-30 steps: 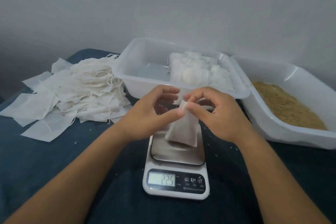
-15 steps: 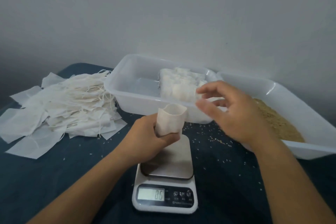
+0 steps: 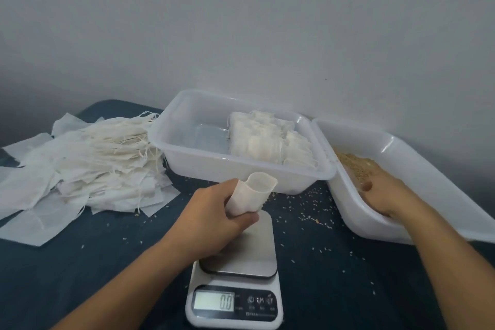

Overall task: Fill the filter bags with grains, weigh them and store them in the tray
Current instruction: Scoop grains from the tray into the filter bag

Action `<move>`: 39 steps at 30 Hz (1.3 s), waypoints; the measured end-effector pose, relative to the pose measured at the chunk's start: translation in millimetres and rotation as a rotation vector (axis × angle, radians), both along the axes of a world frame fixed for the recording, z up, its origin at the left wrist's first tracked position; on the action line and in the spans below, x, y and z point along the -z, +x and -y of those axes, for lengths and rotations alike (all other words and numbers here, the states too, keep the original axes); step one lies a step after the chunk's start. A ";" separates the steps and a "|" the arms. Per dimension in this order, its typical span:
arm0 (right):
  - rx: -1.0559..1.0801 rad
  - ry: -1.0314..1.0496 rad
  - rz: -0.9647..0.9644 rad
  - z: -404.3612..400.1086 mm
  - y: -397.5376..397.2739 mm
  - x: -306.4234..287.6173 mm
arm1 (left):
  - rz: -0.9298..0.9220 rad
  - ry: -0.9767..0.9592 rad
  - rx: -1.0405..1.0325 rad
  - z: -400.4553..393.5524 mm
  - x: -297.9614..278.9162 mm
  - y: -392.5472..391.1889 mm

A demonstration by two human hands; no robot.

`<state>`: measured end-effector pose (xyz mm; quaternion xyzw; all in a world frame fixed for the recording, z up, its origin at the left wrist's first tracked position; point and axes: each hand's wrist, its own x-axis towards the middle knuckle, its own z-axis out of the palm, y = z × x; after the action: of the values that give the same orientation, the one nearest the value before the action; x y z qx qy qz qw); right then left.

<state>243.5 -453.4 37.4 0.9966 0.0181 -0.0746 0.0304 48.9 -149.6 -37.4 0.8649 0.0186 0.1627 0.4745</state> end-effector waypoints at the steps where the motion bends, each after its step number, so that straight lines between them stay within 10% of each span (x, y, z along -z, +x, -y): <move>1: 0.005 -0.016 -0.002 -2.7 -0.1 0.9 | -0.004 -0.001 -0.003 -0.7 0.3 -0.2; 14: 0.143 0.178 0.142 13.6 12.4 2.0 | 0.001 -0.046 -0.018 -2.6 -1.9 0.5; 21: -0.142 0.491 0.462 1.1 -30.6 -35.3 | -0.023 -0.017 -0.105 -6.7 -0.1 4.6; 27: -0.425 0.716 0.276 -22.2 -89.1 -66.5 | -0.045 0.019 -0.165 -13.6 1.1 5.3; 39: -0.678 0.462 0.088 -37.5 -114.4 -111.3 | -0.098 0.074 -0.130 -13.7 -0.7 3.4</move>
<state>129.1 -416.0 148.7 0.9170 0.3604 -0.0116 -0.1705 52.4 -136.0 -36.7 0.8856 0.0918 0.1511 0.4294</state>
